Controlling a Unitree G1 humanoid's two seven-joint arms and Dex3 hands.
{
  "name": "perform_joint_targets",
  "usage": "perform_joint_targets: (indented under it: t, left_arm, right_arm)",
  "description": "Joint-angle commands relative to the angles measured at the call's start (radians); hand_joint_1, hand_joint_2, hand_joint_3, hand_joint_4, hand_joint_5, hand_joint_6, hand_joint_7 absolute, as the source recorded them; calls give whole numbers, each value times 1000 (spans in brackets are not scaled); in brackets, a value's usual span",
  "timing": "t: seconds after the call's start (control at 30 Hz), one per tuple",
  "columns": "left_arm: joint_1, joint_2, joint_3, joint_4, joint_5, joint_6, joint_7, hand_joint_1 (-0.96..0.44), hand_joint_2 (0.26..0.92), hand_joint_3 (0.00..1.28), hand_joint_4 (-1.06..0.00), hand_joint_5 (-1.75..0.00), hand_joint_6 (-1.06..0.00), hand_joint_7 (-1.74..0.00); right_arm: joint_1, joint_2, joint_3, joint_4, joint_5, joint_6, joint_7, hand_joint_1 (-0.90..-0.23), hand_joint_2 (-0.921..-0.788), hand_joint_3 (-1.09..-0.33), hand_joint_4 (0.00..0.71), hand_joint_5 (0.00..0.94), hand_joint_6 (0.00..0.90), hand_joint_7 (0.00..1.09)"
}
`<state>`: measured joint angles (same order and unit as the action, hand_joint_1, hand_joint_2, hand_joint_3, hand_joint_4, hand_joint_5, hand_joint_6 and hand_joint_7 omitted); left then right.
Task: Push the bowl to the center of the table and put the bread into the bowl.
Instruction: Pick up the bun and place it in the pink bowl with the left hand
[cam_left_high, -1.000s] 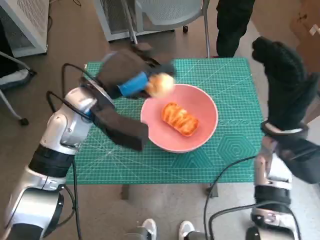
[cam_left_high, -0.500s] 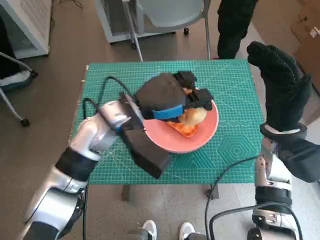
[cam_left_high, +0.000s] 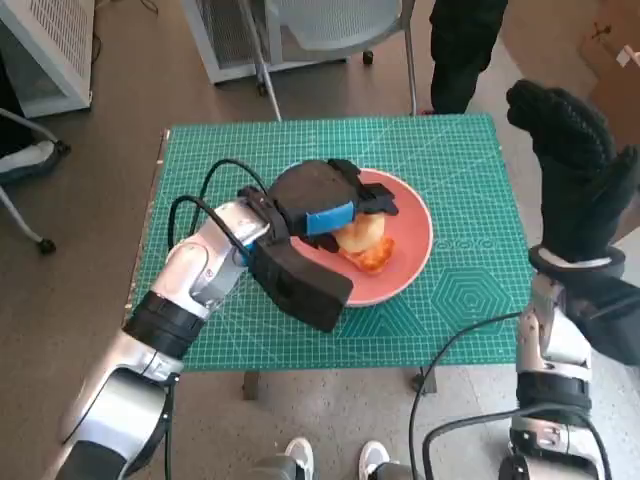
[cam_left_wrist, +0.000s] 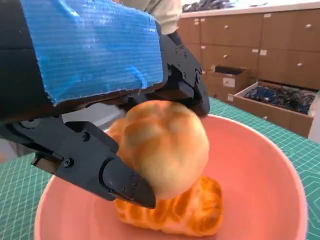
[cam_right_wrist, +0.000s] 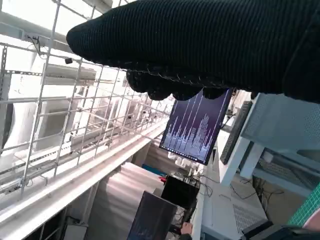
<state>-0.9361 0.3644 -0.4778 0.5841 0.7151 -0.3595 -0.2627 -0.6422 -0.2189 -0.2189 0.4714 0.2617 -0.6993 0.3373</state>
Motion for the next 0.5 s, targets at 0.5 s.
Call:
perform_joint_targets:
  t: [0.5]
  left_arm:
    - [58,0,94,-28,-181,21,-73,-554,921,4,-131,0,-296,-4]
  right_arm:
    - [10,9,5,33,-22,-18,-19,-448,-921,-494,387,1,465,5]
